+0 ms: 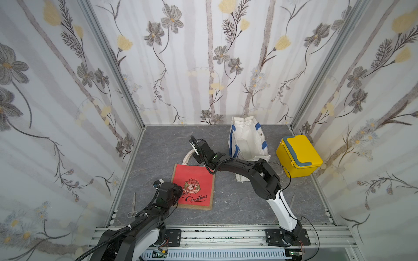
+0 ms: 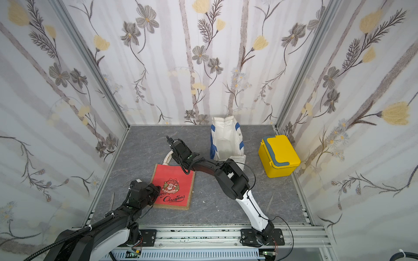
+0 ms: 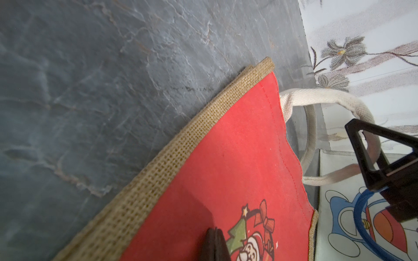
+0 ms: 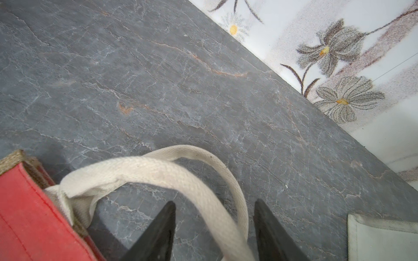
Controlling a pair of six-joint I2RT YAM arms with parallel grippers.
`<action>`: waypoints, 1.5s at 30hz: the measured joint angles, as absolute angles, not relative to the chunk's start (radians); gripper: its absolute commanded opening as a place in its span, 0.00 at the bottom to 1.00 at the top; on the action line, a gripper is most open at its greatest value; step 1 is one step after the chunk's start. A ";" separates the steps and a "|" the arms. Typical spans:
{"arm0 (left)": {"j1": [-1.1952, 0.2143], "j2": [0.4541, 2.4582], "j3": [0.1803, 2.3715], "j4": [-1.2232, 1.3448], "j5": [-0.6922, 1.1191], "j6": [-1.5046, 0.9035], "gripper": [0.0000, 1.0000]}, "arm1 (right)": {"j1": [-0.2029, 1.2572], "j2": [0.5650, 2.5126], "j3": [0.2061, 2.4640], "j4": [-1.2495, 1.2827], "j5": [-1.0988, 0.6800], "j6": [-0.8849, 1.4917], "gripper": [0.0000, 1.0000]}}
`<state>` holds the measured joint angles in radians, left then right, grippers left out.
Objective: Put away the canvas bag
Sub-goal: Adjust the canvas bag at the center of the board.
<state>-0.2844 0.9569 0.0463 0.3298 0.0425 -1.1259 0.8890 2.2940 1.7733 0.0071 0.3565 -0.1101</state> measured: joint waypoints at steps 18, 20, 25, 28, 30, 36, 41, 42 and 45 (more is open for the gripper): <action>-0.284 0.957 0.070 0.294 0.044 -1.125 0.14 | 0.901 2.104 1.681 0.004 0.373 -0.062 1.00; -0.282 0.947 0.075 0.287 0.051 -1.124 0.28 | 0.912 2.040 1.615 0.019 0.373 -0.052 1.00; -0.279 0.887 0.113 0.250 0.056 -1.111 0.69 | 0.934 1.823 1.383 0.125 0.393 -0.010 1.00; -0.273 0.835 0.141 0.222 0.057 -1.087 1.00 | 0.923 1.724 1.277 0.158 0.384 0.054 1.00; -0.266 0.805 0.164 0.197 0.058 -1.072 1.00 | 0.900 1.685 1.248 0.153 0.341 0.100 1.00; -0.242 0.763 0.254 0.067 0.064 -1.042 1.00 | 0.949 1.564 1.124 0.124 0.287 0.153 1.00; -0.240 0.768 0.338 -0.095 0.058 -0.978 1.00 | 1.044 1.504 1.033 0.105 0.341 0.167 1.00; -0.240 0.767 0.347 -0.119 0.053 -0.963 1.00 | 1.060 1.499 1.017 0.107 0.347 0.171 1.00; -0.239 0.762 0.365 -0.216 0.036 -0.957 0.96 | 1.095 1.491 0.950 0.108 0.346 0.217 1.00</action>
<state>-0.2394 0.7620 0.3653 -0.2165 0.0357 -0.9565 1.0946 1.4906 0.9504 0.1081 0.3462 0.2173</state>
